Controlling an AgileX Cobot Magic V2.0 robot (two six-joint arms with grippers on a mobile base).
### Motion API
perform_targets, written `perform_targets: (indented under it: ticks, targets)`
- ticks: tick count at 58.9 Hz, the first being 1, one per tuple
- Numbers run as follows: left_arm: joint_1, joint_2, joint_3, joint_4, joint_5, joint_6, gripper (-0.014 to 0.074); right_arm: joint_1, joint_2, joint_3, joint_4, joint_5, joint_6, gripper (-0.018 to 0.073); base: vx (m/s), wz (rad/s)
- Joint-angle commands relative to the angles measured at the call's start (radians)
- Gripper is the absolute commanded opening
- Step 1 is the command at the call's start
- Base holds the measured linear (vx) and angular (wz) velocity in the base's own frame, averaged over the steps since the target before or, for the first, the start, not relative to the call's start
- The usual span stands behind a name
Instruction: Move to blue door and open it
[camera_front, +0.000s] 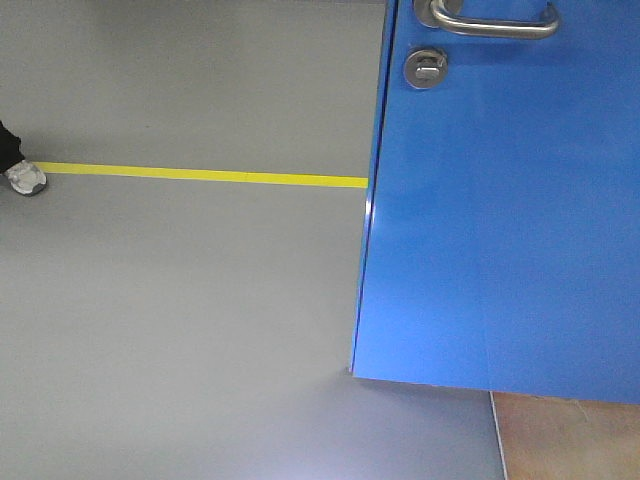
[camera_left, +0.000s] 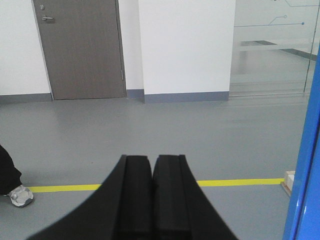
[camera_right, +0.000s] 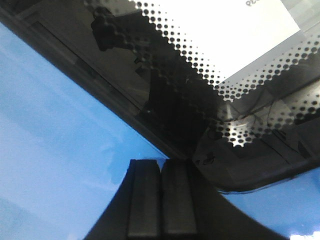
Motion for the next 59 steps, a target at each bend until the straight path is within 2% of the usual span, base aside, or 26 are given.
perform_targets:
  ticks: [1, 18, 26, 30, 31, 37, 47, 59]
  targets:
    - [0.001, -0.014, -0.027, -0.002, -0.084, -0.007, 0.0073, 0.0, -0.047, -0.023, 0.041, -0.06, -0.012, -0.0001, 0.0, 0.0]
    - [0.001, -0.014, -0.027, -0.002, -0.084, -0.007, 0.0073, 0.001, -0.029, -0.023, 0.041, -0.058, -0.012, -0.0001, 0.0, 0.0]
    - [0.001, -0.014, -0.027, -0.002, -0.084, -0.007, 0.0073, 0.002, -0.039, -0.02, -0.049, -0.058, -0.012, -0.0001, 0.0, 0.0]
    - [0.001, -0.014, -0.027, -0.002, -0.084, -0.007, 0.0073, 0.002, -0.053, -0.02, -0.113, -0.057, -0.012, -0.0001, 0.0, 0.0]
    - [0.001, -0.014, -0.027, -0.002, -0.084, -0.007, 0.0073, 0.002, -0.064, -0.02, -0.154, -0.057, -0.012, -0.0001, 0.0, 0.0]
    - [0.001, -0.014, -0.027, -0.002, -0.084, -0.007, 0.0073, 0.002, -0.09, -0.02, -0.225, -0.054, -0.012, -0.0001, 0.0, 0.0]
    - [0.001, -0.014, -0.027, -0.002, -0.084, -0.007, 0.0073, 0.017, -0.143, -0.02, -0.255, -0.032, -0.012, -0.0001, 0.0, 0.0]
    - [0.001, -0.014, -0.027, -0.002, -0.084, -0.007, 0.0073, 0.071, -0.198, -0.02, -0.304, -0.028, -0.012, -0.0001, 0.0, 0.0]
